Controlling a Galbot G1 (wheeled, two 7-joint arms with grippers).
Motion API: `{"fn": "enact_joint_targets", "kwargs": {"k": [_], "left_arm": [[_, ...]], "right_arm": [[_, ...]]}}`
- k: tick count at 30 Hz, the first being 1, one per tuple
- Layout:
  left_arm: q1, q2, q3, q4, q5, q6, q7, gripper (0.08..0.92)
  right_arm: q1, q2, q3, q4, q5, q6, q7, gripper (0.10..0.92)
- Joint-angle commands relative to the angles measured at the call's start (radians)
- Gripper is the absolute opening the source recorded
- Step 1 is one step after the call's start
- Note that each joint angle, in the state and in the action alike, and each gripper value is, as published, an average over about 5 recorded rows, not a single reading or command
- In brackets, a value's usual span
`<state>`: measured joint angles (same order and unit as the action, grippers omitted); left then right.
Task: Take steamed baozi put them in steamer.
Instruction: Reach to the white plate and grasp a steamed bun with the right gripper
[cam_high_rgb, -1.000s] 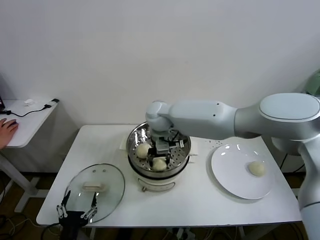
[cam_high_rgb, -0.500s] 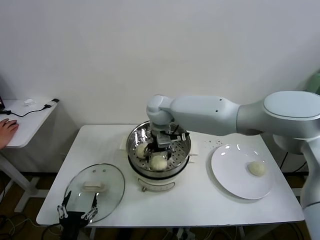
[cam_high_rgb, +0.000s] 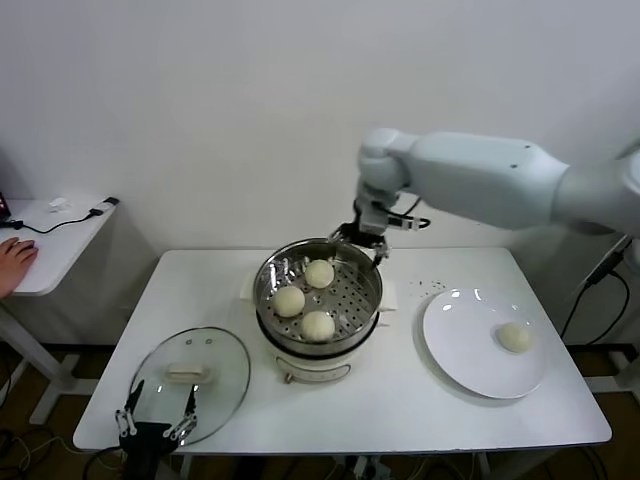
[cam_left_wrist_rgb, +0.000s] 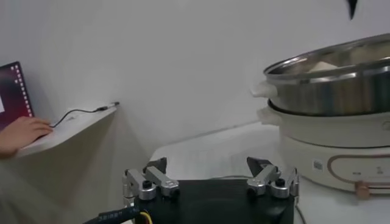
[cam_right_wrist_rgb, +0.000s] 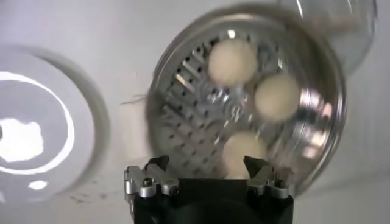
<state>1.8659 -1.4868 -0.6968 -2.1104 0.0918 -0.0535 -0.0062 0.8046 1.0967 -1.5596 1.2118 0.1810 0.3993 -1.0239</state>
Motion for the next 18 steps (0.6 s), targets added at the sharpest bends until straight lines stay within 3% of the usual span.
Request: {"fn": "enact_joint_targets", "kwargs": {"k": [1, 6, 18], "left_arm": [[0.003, 0.0, 0.003, 0.001, 0.001, -0.002, 0.001, 0.823], [0.009, 0.003, 0.001, -0.002, 0.0, -0.001, 0.001, 0.823], [0.022, -0.007, -0.009, -0.012, 0.018, 0.006, 0.001, 0.823]], "right_arm": [[0.047, -0.399, -0.125, 0.098, 0.444, -0.724, 0.097, 0.823], [-0.125, -0.532, 0.011, 0.075, 0.353, -0.765, 0.043, 0.823], [-0.62, -0.587, 0.442, -0.164, -0.086, -0.564, -0.092, 0.823]]}}
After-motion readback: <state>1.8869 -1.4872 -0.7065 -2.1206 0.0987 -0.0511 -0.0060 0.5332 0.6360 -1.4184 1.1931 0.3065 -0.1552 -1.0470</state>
